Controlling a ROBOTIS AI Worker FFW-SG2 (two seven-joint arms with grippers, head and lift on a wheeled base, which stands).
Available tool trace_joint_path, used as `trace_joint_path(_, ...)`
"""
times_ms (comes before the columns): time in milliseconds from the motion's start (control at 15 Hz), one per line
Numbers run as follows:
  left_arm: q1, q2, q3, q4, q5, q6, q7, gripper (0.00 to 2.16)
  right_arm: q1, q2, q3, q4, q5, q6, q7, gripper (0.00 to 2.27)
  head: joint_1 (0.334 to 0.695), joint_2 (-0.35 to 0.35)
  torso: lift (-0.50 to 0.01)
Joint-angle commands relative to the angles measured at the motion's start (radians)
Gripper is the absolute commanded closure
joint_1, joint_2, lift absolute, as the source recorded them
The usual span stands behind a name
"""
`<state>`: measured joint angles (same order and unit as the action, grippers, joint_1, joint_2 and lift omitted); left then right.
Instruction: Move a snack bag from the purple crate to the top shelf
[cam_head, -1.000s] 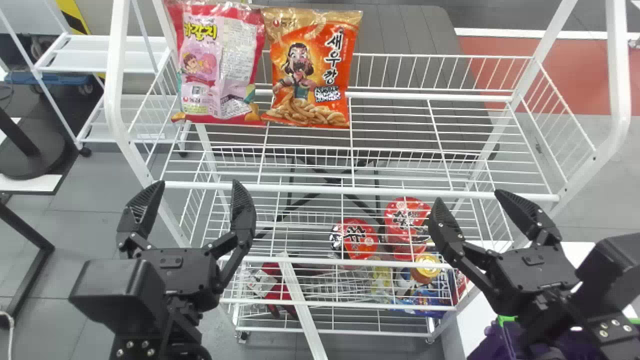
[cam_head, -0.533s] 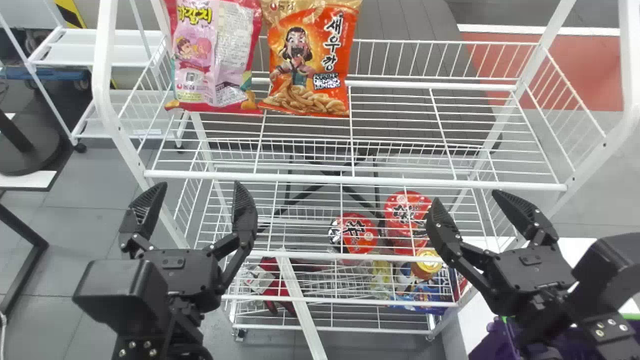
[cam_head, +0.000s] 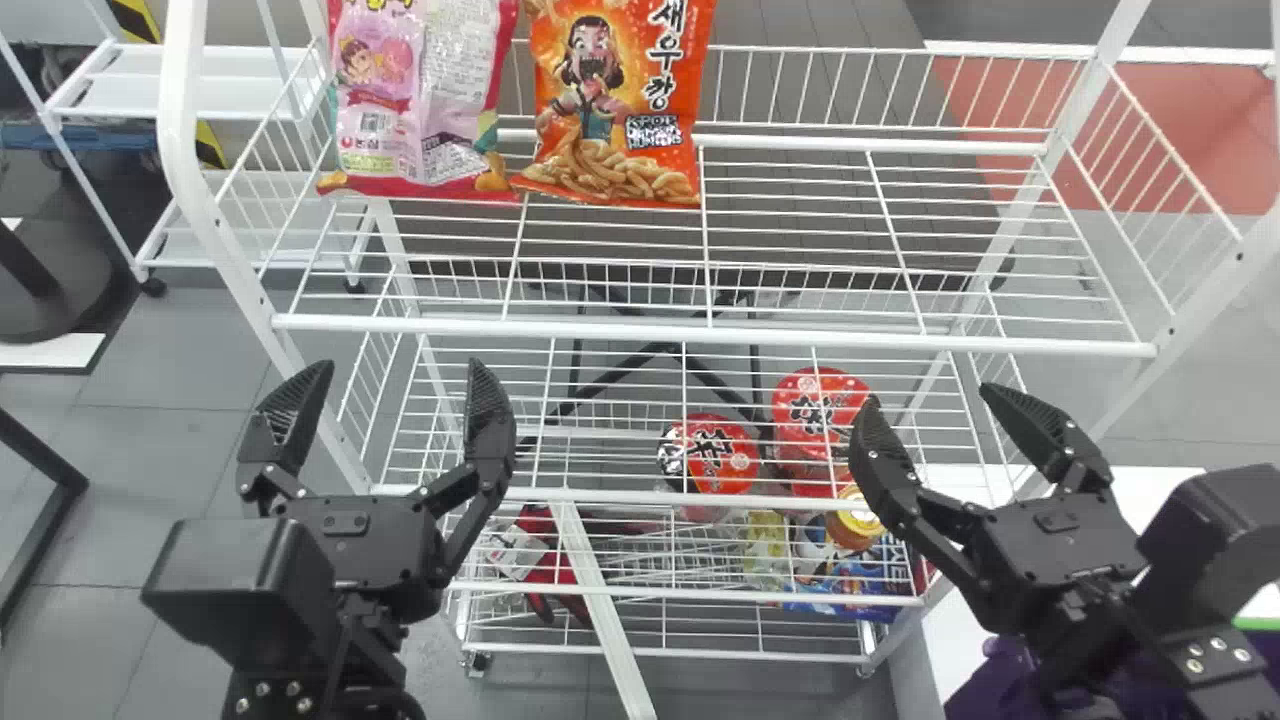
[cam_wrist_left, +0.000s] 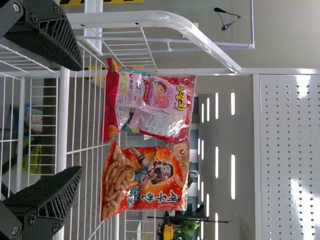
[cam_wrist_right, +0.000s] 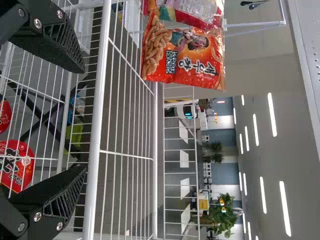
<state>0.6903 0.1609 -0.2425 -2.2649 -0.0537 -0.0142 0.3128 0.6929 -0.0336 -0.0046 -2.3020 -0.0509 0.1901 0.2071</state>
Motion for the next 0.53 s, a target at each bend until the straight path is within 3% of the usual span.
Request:
trace_joint_path(0, 0.0, 0.0, 0.0, -0.002, 0.0, 0.004, 0.0, 0.11, 0.003, -0.002, 0.002, -0.005, 0.025, 0.009, 0.0, 0.14, 0.695, -0.015, -0.156)
trace_joint_path(467, -0.002, 0.002, -0.001, -0.002, 0.002, 0.007, -0.001, 0.11, 0.007, -0.002, 0.008, -0.01, 0.04, 0.006, 0.0, 0.14, 0.695, -0.015, -0.184)
